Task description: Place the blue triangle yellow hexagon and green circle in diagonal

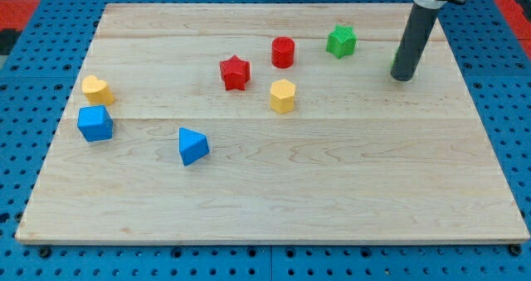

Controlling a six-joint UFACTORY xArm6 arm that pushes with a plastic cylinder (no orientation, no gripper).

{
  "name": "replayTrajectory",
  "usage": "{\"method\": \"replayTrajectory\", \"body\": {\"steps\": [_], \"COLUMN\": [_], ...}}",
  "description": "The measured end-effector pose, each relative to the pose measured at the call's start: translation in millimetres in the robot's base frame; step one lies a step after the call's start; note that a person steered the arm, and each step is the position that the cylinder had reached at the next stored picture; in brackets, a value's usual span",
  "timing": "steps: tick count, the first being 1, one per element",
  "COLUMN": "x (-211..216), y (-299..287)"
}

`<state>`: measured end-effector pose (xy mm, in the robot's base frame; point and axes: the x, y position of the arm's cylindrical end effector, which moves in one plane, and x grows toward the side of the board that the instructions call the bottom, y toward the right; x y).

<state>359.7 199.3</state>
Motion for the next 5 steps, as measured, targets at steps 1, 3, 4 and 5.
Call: {"method": "replayTrajectory", "body": {"steps": [1,3,4,5], "x": [-3,-8,-34,-36], "y": [4,52,17,22]}}
